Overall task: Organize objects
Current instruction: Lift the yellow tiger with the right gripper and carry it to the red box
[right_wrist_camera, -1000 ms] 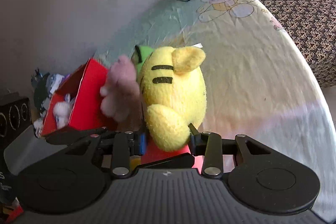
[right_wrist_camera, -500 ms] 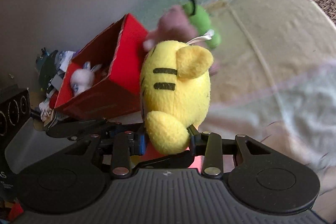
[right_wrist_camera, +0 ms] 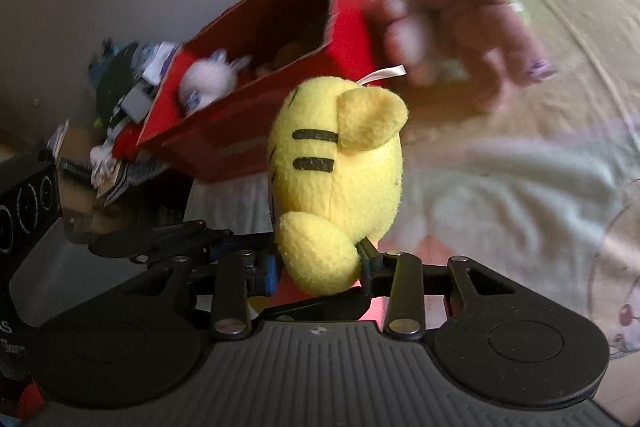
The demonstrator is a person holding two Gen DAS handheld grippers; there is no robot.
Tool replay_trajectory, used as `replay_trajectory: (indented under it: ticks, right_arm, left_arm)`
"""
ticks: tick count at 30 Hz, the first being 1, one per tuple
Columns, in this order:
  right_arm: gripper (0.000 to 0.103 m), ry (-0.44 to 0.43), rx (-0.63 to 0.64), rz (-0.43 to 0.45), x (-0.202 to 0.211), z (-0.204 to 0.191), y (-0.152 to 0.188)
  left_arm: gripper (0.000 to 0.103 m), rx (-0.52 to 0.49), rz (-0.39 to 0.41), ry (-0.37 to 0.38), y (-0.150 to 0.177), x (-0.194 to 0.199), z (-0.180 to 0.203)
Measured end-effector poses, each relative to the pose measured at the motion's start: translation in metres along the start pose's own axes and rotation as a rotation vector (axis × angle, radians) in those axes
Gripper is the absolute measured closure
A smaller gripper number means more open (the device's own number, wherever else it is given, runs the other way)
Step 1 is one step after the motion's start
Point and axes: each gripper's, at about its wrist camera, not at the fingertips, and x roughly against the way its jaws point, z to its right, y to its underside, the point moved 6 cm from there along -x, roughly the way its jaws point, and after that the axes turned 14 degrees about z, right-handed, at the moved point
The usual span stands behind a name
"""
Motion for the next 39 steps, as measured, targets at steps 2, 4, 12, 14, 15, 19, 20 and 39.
replay_trajectory:
  ticks: [2, 4, 12, 14, 15, 19, 20, 39]
  right_arm:
    - [0.063, -0.017, 0.019, -0.024, -0.005, -0.009, 0.004]
    - [0.063, -0.038, 0.042, -0.045, -0.010, -0.019, 0.007]
    - [0.063, -0.184, 0.156, -0.121, -0.027, -0.059, 0.010]
    - [0.063, -0.216, 0.176, -0.137, -0.028, -0.067, 0.008]
    - [0.063, -0.235, 0.191, -0.137, -0.028, -0.071, 0.006]
    - [0.063, -0.302, 0.220, -0.126, -0.026, -0.083, -0.005]
    - [0.063, -0.314, 0.229, -0.120, -0.025, -0.084, -0.009]
    - [0.063, -0.398, 0.263, 0.054, -0.001, -0.084, -0.075]
  left_arm:
    - [0.033, 0.016, -0.001, -0.011, 0.006, 0.008, -0.009]
    - [0.033, 0.035, -0.001, -0.026, 0.012, 0.017, -0.017]
    - [0.033, 0.111, 0.029, -0.138, 0.025, 0.050, -0.041]
    - [0.033, 0.124, 0.046, -0.177, 0.026, 0.061, -0.045]
    - [0.033, 0.134, 0.053, -0.196, 0.026, 0.065, -0.048]
    - [0.033, 0.173, 0.088, -0.264, 0.022, 0.084, -0.053]
    - [0.033, 0.173, 0.097, -0.279, 0.019, 0.088, -0.053]
    - [0.033, 0.103, 0.267, -0.390, -0.059, 0.099, -0.027]
